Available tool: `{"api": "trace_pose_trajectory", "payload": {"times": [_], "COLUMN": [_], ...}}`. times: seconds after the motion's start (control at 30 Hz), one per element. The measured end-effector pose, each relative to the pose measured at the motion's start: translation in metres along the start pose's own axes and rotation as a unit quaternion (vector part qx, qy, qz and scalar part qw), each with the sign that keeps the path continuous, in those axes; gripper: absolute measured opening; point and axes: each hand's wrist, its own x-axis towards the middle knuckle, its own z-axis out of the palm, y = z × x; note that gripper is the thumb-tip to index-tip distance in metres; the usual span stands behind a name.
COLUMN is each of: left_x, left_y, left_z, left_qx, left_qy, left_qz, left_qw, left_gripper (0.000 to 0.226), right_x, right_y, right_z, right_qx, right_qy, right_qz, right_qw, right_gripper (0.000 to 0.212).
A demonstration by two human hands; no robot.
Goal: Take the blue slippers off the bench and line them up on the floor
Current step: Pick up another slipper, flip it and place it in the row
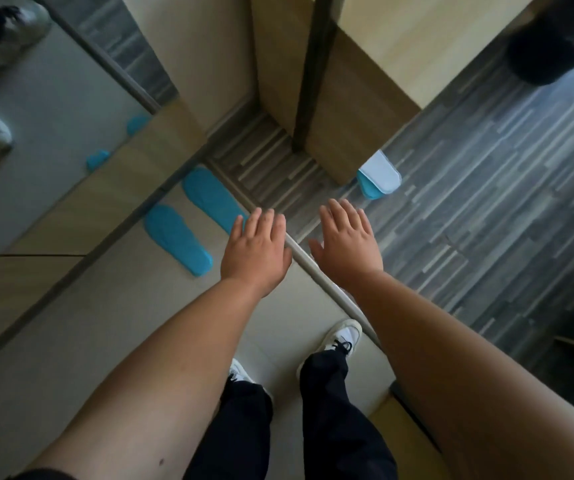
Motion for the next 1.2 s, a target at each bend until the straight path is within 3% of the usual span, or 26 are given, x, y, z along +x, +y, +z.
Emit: {"api": "trace_pose_trajectory", "payload": {"times": [0.23, 0.43, 0.87, 1.2], "left_x": [0.063, 0.104, 0.197, 0.28], "left_y": [0.088, 0.145, 0.195, 0.217], "left_z": [-0.005, 0.012, 0.054, 0.105], "left_qx": [0.018, -0.012, -0.058, -0.243], "left_qy": [-0.019, -0.019, -0.006, -0.078], "left_qz": [0.044, 0.017, 0.013, -0.132], "left_qw": [0.999, 1.0, 0.998, 0.958], "left_gripper": [0.061, 0.062, 0.058, 0.049], "right_x": [0.0, 0.008, 0.065, 0.147], "right_y": [0.101, 0.166, 0.251, 0.291], "right_z": [0.011, 0.022, 0.041, 0.087], "right_qx": [0.021, 0.035, 0.048, 0.095], "right_qy": [-0.007, -0.016, -0.006, 0.007], "right_qz": [0.061, 0.081, 0.117, 0.116], "right_qw": [0.998, 0.996, 0.992, 0.989], "right_gripper": [0.066, 0.065, 0.065, 0.053]}}
